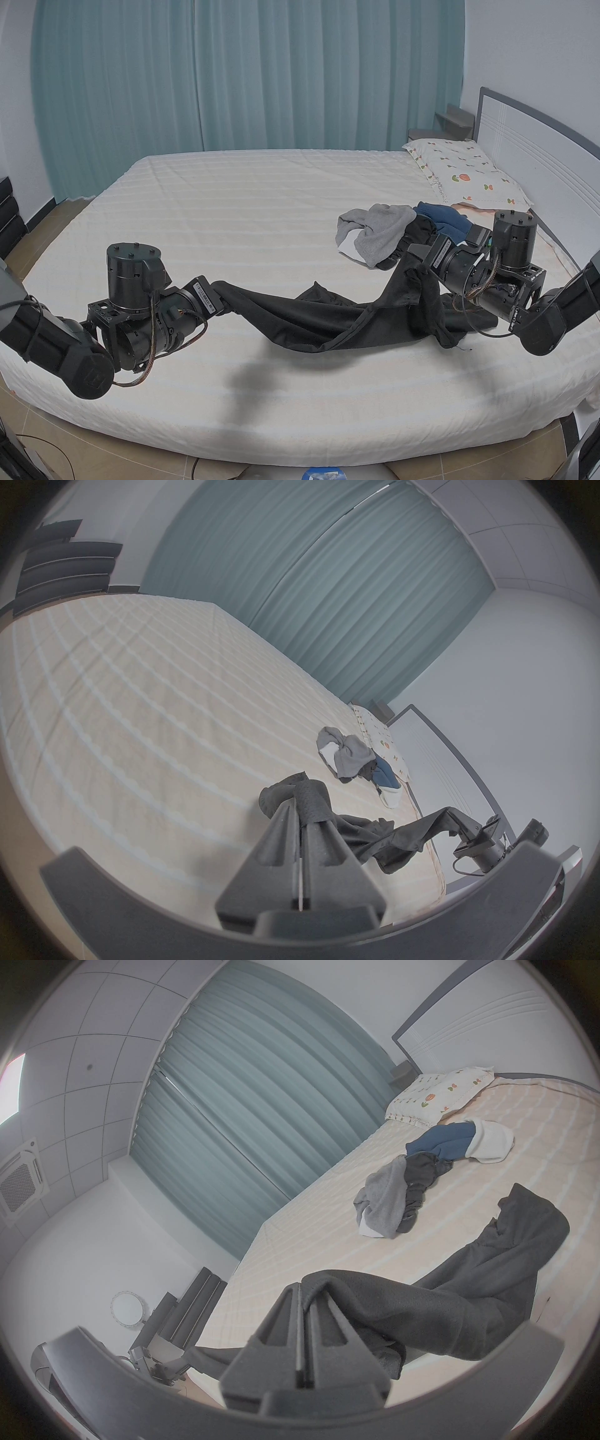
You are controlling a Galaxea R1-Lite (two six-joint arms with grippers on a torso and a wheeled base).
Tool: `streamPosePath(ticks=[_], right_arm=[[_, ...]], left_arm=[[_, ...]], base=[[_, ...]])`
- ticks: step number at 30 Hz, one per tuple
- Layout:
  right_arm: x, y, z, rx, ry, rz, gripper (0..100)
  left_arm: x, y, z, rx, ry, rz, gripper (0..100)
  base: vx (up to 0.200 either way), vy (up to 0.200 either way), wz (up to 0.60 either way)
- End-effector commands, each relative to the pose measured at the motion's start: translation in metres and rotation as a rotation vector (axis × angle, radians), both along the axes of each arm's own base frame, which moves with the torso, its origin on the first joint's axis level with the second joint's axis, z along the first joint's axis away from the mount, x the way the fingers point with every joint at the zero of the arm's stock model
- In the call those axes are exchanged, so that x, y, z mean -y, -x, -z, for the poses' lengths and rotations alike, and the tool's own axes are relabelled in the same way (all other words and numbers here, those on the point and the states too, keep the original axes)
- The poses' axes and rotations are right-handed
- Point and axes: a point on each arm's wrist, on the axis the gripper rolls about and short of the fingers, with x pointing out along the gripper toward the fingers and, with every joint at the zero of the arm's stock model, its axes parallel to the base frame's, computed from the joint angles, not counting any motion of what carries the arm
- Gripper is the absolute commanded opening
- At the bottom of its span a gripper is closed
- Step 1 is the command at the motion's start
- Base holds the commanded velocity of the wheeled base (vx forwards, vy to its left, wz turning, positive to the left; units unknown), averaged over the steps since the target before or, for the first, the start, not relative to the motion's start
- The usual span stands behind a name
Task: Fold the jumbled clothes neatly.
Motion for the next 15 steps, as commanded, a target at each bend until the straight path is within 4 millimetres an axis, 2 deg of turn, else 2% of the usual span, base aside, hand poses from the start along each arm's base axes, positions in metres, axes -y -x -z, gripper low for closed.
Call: streamPosePath(ticks=[1,15], right_arm=[[0.0002,0.0020,-0.0046,0.013,-0.007,-0.003,0],[-0.0015,0.0051,-0.0092,0.001,-0.065,-0.012,0]], left_arm=[[-0.0019,0.0016,-0.0045,0.014,0.007,-0.004,0],[-0.0027,0.0032,-0.0064,0.018,0.008,-0.003,0]], base=[[0.000,0.200,0.00],[0.000,0.200,0.00]])
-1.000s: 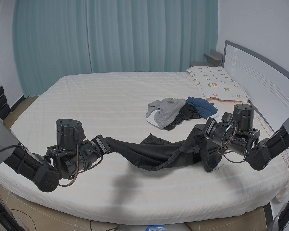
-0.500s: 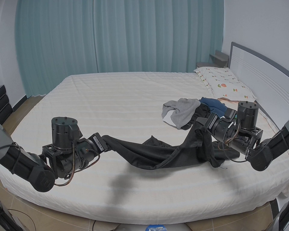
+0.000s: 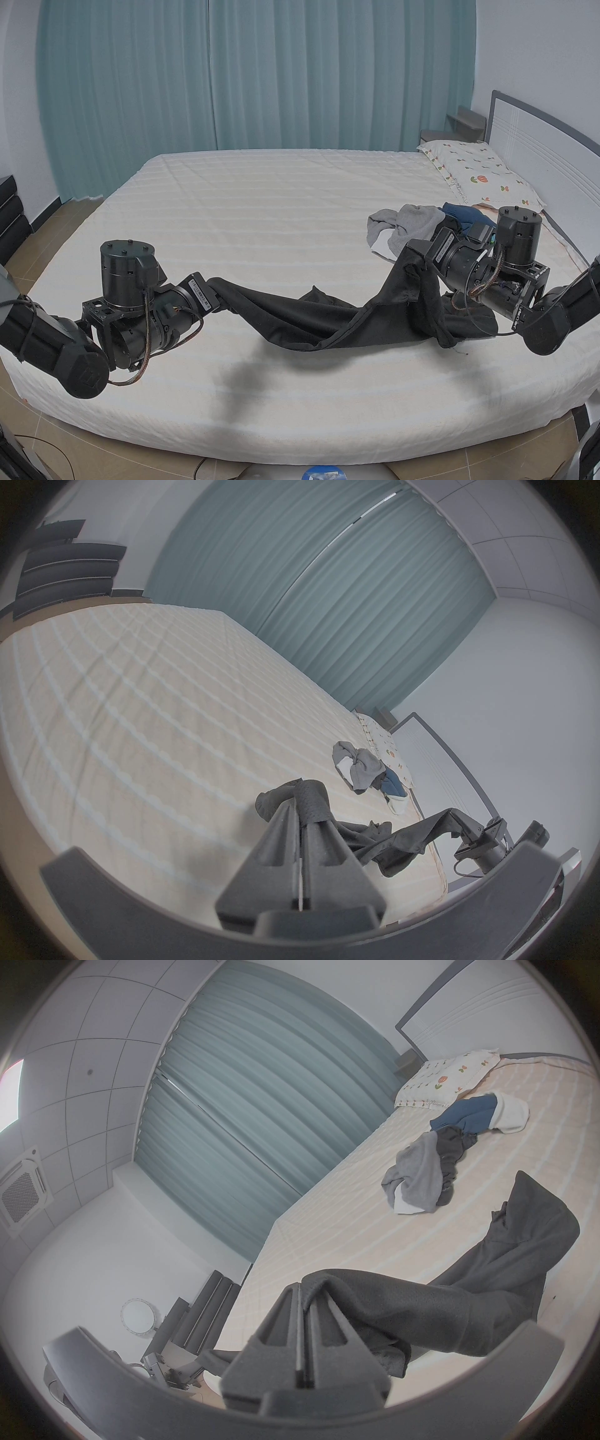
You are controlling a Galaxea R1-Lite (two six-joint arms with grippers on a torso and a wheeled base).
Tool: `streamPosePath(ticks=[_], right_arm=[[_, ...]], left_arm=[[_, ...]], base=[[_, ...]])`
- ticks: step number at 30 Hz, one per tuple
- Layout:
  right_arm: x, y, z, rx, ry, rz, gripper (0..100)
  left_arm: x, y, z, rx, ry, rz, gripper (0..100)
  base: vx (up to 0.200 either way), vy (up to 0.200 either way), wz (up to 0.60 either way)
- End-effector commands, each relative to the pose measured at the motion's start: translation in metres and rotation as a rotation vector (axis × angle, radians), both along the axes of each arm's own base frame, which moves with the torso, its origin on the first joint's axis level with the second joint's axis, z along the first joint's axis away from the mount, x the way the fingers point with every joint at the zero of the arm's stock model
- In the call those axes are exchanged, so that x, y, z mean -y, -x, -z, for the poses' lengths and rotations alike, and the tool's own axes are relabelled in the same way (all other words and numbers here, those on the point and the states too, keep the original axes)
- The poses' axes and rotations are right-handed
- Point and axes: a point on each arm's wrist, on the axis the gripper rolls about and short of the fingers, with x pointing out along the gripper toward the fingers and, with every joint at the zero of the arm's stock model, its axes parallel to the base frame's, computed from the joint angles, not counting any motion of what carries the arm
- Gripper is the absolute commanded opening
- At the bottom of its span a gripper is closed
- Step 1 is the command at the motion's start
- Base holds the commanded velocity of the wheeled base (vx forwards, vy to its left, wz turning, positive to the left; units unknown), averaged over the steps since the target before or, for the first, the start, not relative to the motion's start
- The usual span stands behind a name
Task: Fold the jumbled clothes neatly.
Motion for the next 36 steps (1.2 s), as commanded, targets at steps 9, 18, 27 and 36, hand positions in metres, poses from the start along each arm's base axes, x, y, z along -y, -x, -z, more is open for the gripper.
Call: streamPosePath(ticks=[9,18,27,36], right_arm=[[-0.002,0.001,0.001,-0.004,0.000,-0.009,0],[-0.002,-0.001,0.005,-0.013,0.016,-0.001,0],[0.013,0.028,0.002,-0.026,0.020,0.013,0],[0.027,0.070,-0.023,0.039,0.005,0.027,0]], left_arm=[[-0.001,0.002,0.000,-0.002,-0.001,0.000,0],[-0.001,0.002,0.002,-0.008,0.004,0.001,0],[0.014,0.010,0.001,-0.005,0.004,0.060,0],[0.017,0.026,-0.003,0.002,0.006,0.092,0]], base=[[0.000,0.200,0.00],[0.000,0.067,0.00],[-0.067,0.000,0.00],[-0.200,0.000,0.00]])
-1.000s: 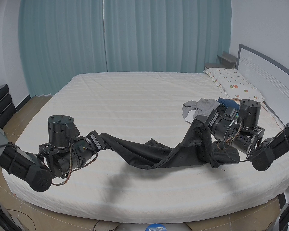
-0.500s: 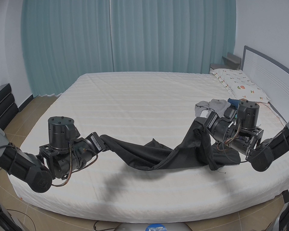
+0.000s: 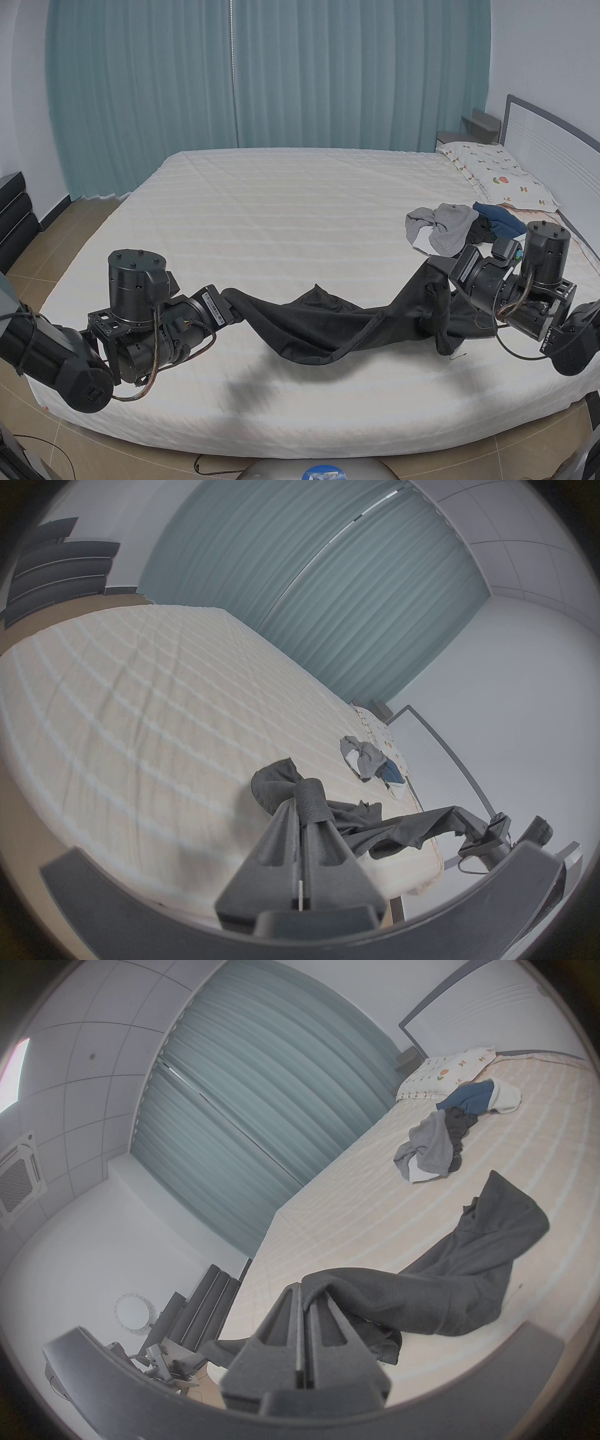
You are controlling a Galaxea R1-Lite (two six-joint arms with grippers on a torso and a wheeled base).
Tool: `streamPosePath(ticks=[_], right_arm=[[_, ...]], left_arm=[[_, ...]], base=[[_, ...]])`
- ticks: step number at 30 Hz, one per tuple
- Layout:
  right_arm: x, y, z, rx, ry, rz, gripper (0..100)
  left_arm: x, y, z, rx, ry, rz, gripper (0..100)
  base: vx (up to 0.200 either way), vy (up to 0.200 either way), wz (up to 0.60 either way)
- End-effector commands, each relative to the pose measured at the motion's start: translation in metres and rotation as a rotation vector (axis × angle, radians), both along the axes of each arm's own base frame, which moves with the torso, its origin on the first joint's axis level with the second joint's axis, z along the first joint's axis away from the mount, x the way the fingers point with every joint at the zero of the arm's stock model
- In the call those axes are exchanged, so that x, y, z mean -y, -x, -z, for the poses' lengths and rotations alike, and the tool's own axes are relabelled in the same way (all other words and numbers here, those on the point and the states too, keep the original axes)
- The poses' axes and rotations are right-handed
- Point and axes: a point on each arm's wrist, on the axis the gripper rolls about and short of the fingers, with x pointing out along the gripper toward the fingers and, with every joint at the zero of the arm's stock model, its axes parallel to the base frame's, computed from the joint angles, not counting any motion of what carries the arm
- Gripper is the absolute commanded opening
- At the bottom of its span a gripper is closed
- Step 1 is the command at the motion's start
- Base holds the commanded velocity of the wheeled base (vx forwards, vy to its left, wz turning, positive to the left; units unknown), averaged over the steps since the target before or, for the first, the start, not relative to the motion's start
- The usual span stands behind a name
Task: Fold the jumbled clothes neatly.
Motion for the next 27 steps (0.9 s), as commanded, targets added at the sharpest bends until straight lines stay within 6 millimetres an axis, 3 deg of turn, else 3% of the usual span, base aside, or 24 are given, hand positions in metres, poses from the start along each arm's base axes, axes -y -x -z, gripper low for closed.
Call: streamPosePath(ticks=[1,6,9,12,13,14,16,17,19,22,23,27], right_arm=[[0.010,0.029,-0.022,0.070,-0.023,0.004,0],[0.019,0.056,-0.050,0.149,-0.005,0.052,0],[0.024,0.090,-0.090,0.264,-0.023,0.033,0],[0.028,0.109,-0.120,0.308,-0.030,0.040,0],[0.028,0.109,-0.120,0.308,-0.030,0.040,0],[0.034,0.120,-0.146,0.332,-0.045,0.070,0],[0.036,0.123,-0.157,0.342,-0.050,0.083,0],[0.039,0.125,-0.176,0.366,-0.059,0.105,0],[0.041,0.120,-0.193,0.388,-0.067,0.126,0],[0.040,0.103,-0.200,0.380,-0.053,0.163,0],[0.037,0.075,-0.203,0.361,-0.032,0.207,0],[0.026,0.030,-0.192,0.309,0.002,0.237,0]], left_arm=[[0.000,0.011,-0.006,0.015,0.008,0.017,0],[-0.007,0.026,-0.023,0.068,0.029,0.008,0],[-0.016,0.043,-0.048,0.117,0.043,0.011,0],[-0.021,0.052,-0.067,0.149,0.030,0.021,0],[-0.021,0.052,-0.067,0.149,0.030,0.021,0],[-0.024,0.054,-0.086,0.188,0.037,0.019,0],[-0.026,0.055,-0.098,0.209,0.048,0.012,0],[-0.027,0.055,-0.119,0.235,0.061,0.007,0],[-0.029,0.049,-0.137,0.233,0.056,-0.016,0],[-0.033,0.041,-0.154,0.231,0.060,-0.040,0],[-0.030,0.018,-0.158,0.196,0.045,-0.073,0],[-0.026,-0.015,-0.152,0.157,0.045,-0.125,0]], base=[[-0.200,0.000,0.00],[-0.200,0.000,0.00],[-0.200,0.000,0.00],[-0.200,0.000,0.00],[0.000,0.000,0.00],[0.000,0.000,0.00],[0.000,0.000,0.00],[0.000,0.000,0.00],[0.000,0.000,0.00],[0.000,0.000,0.00],[0.000,0.000,0.00],[0.000,0.000,0.00]])
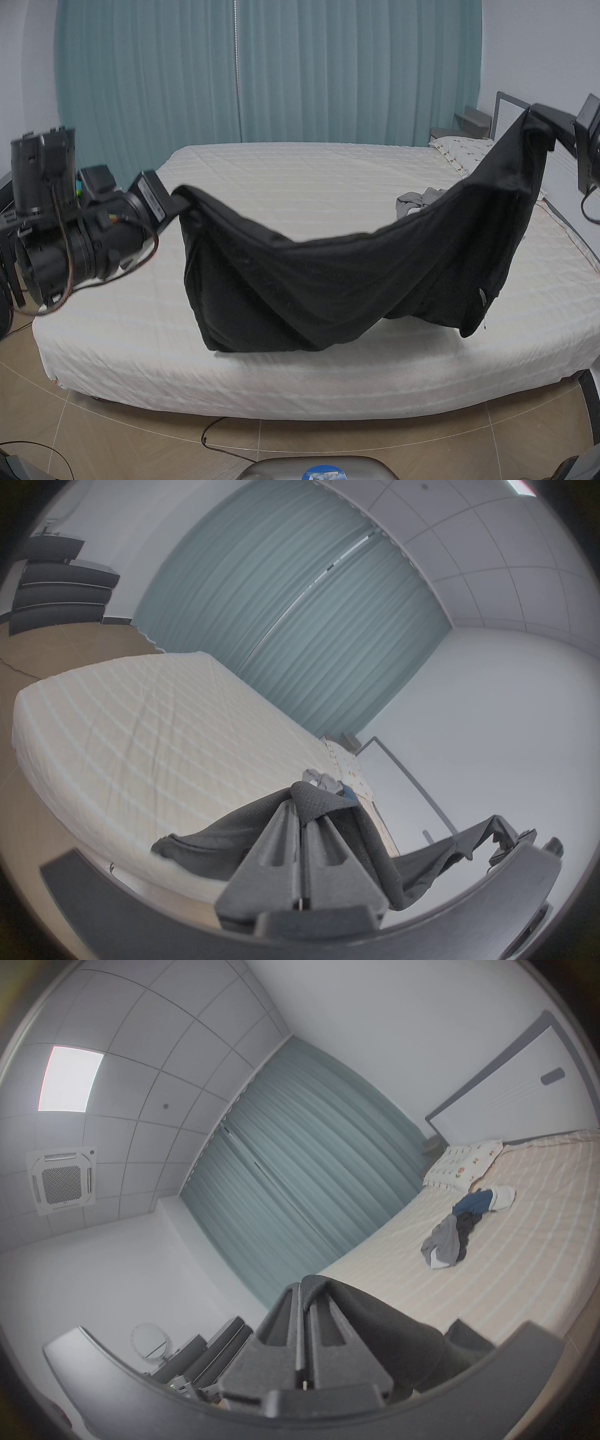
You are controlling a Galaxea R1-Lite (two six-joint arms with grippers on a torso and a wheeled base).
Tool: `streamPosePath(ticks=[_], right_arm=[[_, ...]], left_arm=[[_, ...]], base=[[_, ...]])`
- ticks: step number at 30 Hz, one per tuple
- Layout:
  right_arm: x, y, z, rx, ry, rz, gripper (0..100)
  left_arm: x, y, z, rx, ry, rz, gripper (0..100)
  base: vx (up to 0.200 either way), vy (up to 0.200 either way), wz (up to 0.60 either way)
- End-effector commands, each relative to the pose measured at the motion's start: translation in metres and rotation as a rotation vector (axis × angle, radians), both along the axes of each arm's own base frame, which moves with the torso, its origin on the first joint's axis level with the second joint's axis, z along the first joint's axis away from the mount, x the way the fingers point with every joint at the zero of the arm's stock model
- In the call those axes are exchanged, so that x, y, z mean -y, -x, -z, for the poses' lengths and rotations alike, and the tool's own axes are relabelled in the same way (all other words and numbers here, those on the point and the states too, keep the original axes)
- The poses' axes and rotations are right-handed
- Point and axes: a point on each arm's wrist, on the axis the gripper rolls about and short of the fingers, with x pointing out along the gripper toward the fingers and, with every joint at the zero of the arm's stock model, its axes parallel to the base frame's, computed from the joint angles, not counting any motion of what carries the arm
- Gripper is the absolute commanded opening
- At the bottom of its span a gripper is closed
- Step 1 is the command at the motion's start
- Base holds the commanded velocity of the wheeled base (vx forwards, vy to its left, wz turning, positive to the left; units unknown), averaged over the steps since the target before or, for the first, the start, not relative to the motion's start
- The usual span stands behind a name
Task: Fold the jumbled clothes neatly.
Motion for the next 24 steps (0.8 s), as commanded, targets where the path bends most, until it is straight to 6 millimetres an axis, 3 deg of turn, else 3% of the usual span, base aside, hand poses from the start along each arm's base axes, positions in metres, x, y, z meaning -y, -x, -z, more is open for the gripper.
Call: streamPosePath(ticks=[1,3,9,12,14,18,24], right_arm=[[-0.011,-0.080,-0.004,-0.074,0.038,0.119,0],[-0.014,-0.104,0.005,-0.104,0.050,0.144,0],[-0.020,-0.169,0.032,-0.145,0.057,0.190,0],[-0.024,-0.184,0.044,-0.148,0.058,0.193,0],[-0.030,-0.200,0.057,-0.135,0.058,0.197,0],[-0.032,-0.219,0.070,-0.122,0.055,0.197,0],[-0.037,-0.254,0.107,-0.157,0.067,0.208,0]], left_arm=[[-0.003,-0.055,-0.017,-0.041,0.005,-0.106,0],[0.000,-0.070,-0.009,-0.066,0.003,-0.120,0],[0.010,-0.111,0.015,-0.124,-0.013,-0.139,0],[0.015,-0.123,0.025,-0.142,-0.021,-0.141,0],[0.016,-0.144,0.038,-0.162,-0.028,-0.163,0],[0.019,-0.168,0.049,-0.180,0.018,-0.189,0],[0.023,-0.205,0.075,-0.200,0.026,-0.214,0]], base=[[0.000,0.000,0.00],[0.000,0.000,0.00],[0.200,0.000,0.00],[0.200,0.000,0.00],[0.200,0.000,0.00],[0.200,0.000,0.00],[0.200,0.000,0.00]])
